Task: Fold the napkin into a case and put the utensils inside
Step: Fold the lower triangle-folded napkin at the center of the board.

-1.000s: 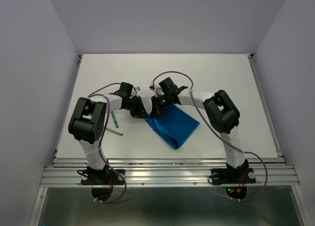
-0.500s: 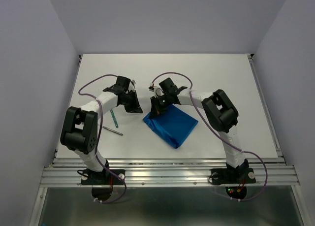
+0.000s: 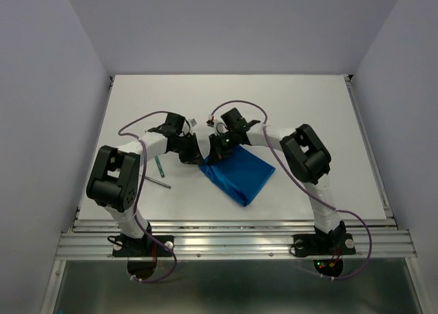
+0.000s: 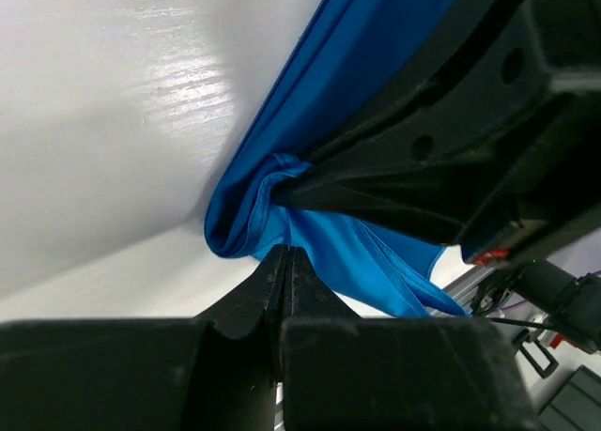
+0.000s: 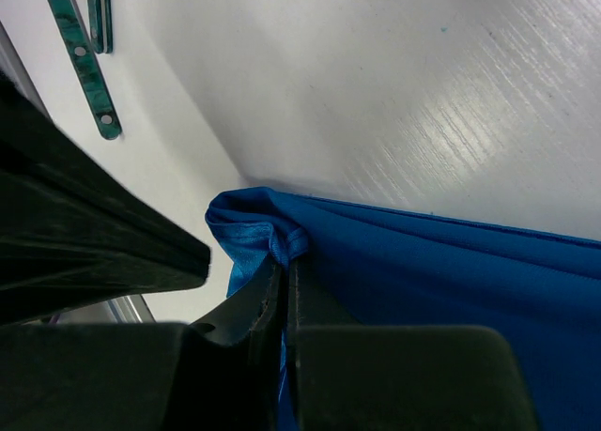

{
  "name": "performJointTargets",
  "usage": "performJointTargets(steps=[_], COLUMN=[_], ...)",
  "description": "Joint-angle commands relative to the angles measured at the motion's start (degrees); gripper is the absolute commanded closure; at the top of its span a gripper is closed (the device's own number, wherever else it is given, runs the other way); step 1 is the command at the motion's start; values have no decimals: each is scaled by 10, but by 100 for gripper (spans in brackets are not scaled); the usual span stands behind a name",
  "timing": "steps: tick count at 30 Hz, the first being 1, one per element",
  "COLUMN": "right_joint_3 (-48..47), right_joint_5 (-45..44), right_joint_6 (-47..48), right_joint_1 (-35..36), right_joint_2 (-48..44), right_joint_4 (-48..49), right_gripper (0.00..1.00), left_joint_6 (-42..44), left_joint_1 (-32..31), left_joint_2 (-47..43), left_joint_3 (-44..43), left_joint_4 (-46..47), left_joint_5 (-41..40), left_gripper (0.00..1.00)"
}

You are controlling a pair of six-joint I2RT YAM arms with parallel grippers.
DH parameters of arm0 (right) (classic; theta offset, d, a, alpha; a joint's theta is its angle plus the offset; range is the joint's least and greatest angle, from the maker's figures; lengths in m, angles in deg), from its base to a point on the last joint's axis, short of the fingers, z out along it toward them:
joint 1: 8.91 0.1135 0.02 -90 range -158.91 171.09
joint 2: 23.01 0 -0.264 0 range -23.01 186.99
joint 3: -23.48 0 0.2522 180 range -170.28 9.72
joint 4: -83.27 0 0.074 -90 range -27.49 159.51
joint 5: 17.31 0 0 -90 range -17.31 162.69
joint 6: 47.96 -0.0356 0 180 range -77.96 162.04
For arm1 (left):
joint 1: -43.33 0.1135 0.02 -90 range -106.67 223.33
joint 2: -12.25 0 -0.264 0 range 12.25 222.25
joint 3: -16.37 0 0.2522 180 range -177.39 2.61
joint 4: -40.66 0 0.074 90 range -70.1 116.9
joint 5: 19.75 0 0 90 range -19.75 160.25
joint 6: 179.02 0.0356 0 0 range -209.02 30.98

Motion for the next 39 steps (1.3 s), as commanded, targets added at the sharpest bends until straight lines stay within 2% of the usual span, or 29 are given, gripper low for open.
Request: performJointTargets(steps=[1, 5, 6, 7, 8, 10, 11, 15, 16, 21, 24, 31, 35, 39], right_joint_3=[-9, -5, -3, -3, -6, -11, -11, 0, 7, 95, 197, 343, 384, 394], right_joint_5=[-20, -18, -19, -17, -17, -27, -35, -79, -99, -161, -194, -161, -127, -133], right_joint_6=[14, 12, -7, -7, -14, -29, -32, -37, -38, -53, -67, -84, -92, -96], right_joint_1=[-3, -3, -3, -3, -8, -8, -8, -8, -8, -8, -8, -8, 3, 20], right_joint_2=[14, 11, -4, -4, -17, -35, -55, -105, -117, -206, -272, -382, -409, -422], right_joint_4=[0, 0, -1, -1, -1, -9, -11, -31, -37, -37, -27, -4, 15, 18], right_gripper=[99, 99, 93, 93, 79, 67, 52, 29, 27, 19, 16, 9, 7, 7], left_joint_6=[5, -2, -1, -1, 0, 3, 5, 3, 3, -2, -4, -1, -1, -1], left_joint_1=[-5, -5, -5, -5, -5, -5, -5, -5, -5, -5, -5, -5, -5, -5], left_joint_2=[26, 46, 57, 57, 63, 70, 74, 75, 75, 75, 77, 82, 87, 89], left_joint_3=[6, 1, 0, 0, 1, 1, 2, 8, 9, 13, 11, 5, 6, 5], left_joint_4=[25, 30, 26, 26, 24, 19, 19, 23, 23, 28, 30, 25, 25, 25], left_joint_5=[13, -10, -25, -30, -32, -39, -40, -40, -40, -38, -32, -33, -33, -34], left_gripper=[93, 93, 93, 93, 94, 94, 94, 94, 94, 94, 94, 94, 94, 94])
